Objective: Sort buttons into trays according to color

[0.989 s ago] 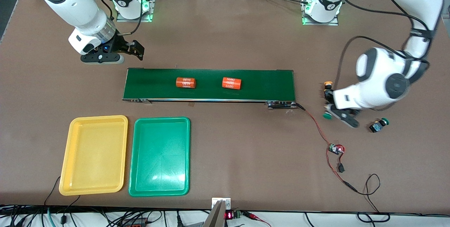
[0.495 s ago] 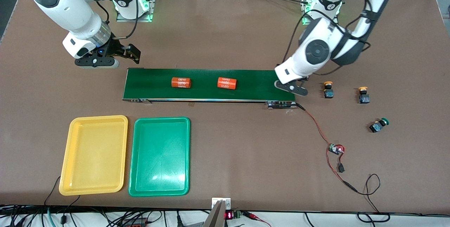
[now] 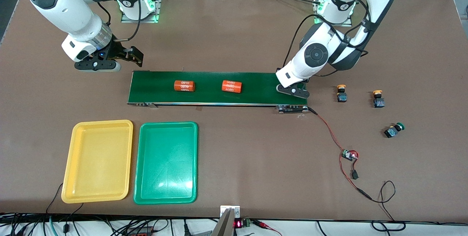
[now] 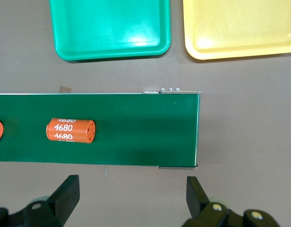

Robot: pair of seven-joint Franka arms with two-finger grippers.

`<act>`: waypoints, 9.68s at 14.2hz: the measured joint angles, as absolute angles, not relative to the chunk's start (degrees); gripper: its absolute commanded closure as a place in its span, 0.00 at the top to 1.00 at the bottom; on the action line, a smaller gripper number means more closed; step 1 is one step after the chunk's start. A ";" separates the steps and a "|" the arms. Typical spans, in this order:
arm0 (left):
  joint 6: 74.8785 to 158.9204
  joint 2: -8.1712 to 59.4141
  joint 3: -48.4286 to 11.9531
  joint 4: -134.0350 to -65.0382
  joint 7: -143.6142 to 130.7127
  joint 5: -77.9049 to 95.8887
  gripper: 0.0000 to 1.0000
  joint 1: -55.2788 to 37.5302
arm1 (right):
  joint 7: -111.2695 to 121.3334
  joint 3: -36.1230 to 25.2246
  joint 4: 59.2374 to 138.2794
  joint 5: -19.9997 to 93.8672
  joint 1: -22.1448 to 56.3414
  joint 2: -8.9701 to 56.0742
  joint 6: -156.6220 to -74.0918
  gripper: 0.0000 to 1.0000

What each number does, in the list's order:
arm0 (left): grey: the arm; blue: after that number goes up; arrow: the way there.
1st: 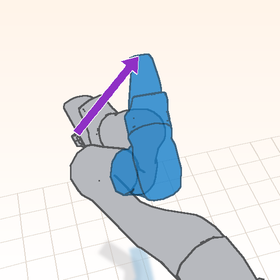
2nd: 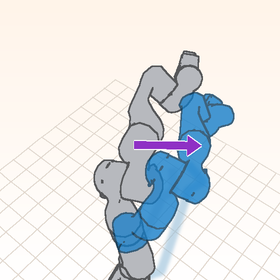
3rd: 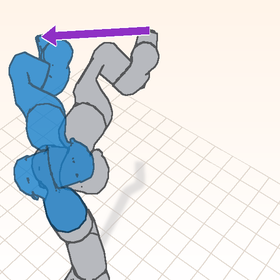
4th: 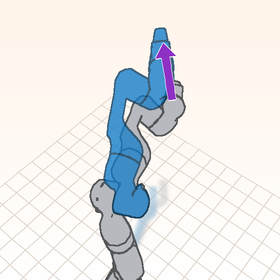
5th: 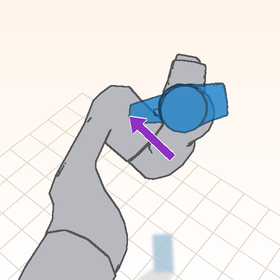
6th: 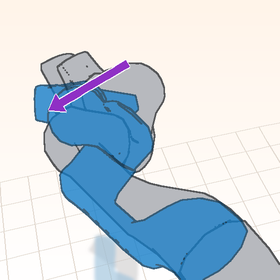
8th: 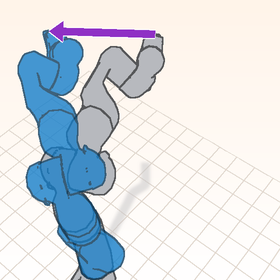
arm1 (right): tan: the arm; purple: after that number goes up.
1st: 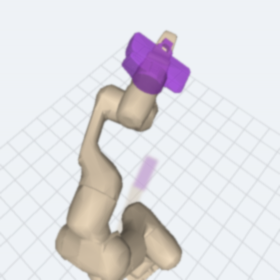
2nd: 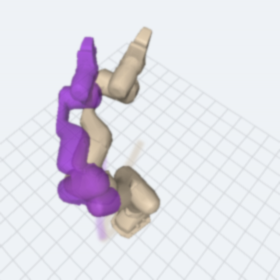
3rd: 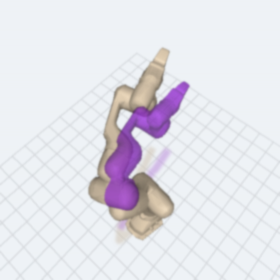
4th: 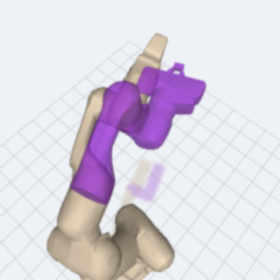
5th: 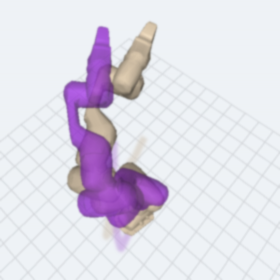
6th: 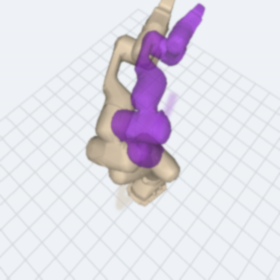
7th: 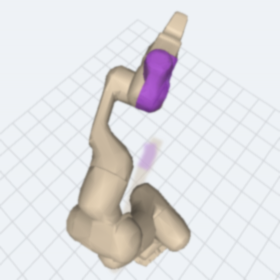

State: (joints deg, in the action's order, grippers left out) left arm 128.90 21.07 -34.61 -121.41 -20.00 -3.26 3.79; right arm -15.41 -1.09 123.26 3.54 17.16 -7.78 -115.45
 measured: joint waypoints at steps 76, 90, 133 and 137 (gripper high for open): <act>134.59 20.45 -30.40 -121.06 -16.05 -3.78 0.01 -0.40 | -19.52 -1.12 117.90 0.86 20.59 2.98 -114.13 1.00; 131.41 14.43 -27.55 -118.45 -10.83 -3.79 1.00 14.00 | -20.53 -0.44 111.30 0.86 22.59 13.58 -121.71 1.00; 122.66 18.54 -31.22 -116.72 -4.89 -0.50 0.00 12.34 | -48.39 -0.25 110.16 0.89 41.37 26.61 -133.90 0.06; 123.01 19.32 -31.16 -116.78 -8.42 2.55 0.00 7.63 | -48.22 -1.08 109.42 0.80 41.11 26.32 -133.79 0.00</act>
